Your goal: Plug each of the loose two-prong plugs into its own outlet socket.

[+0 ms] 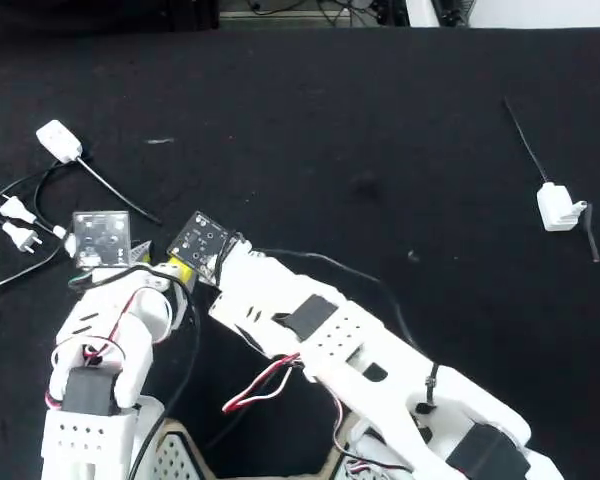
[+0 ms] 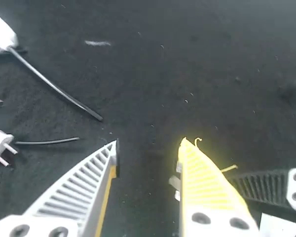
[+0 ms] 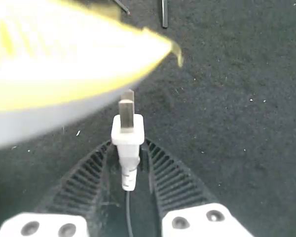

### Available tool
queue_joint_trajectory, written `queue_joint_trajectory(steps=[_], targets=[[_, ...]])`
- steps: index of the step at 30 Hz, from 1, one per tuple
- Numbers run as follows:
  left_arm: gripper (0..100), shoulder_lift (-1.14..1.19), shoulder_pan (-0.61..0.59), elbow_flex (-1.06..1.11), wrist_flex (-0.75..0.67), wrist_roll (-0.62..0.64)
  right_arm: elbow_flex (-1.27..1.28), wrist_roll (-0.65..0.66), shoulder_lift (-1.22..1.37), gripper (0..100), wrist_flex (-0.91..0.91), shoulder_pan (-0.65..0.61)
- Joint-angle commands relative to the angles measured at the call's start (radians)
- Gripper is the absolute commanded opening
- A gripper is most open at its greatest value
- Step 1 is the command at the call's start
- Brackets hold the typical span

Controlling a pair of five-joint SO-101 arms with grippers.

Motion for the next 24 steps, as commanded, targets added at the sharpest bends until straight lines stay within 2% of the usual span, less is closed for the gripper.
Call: queue_joint_trajectory(steps=[1, 13, 24], targets=[[20, 0.020, 0.038, -0.010, -0.015, -0.034, -0.027, -0.008, -0.059, 1.1, 0.005, -0.018], [20, 0.029, 0.036, 0.024, -0.023, -0.037, 0.073, -0.041, -0.303, 1.1, 0.032, -0.020], [20, 0.029, 0.036, 0.041, -0.023, -0.037, 0.110, -0.077, -0.423, 1.1, 0.060, -0.021]])
